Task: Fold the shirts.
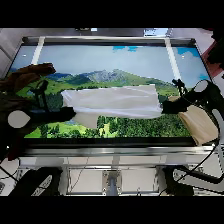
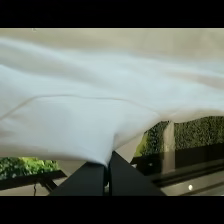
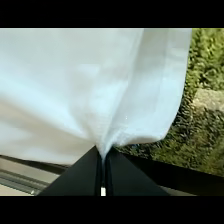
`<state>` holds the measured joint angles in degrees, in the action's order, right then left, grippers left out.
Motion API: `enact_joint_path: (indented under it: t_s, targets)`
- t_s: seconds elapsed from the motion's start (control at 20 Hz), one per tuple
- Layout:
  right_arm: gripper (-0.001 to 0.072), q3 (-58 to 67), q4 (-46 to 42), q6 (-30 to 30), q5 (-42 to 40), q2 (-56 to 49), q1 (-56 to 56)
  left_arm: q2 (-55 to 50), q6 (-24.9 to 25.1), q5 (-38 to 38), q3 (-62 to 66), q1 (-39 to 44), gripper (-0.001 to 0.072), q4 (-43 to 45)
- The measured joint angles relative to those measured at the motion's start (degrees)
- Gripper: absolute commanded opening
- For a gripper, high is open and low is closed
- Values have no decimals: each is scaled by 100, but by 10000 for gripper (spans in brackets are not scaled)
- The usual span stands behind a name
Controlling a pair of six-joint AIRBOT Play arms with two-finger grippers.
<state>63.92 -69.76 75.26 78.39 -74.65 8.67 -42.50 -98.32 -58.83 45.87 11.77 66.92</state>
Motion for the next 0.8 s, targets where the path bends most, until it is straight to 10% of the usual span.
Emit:
enact_joint_path:
  t_s: [0.8]
  targets:
    - [31,2573,-579,595,-2402,-2396,-1029,-4524,205,1150,2800,2,12,2785]
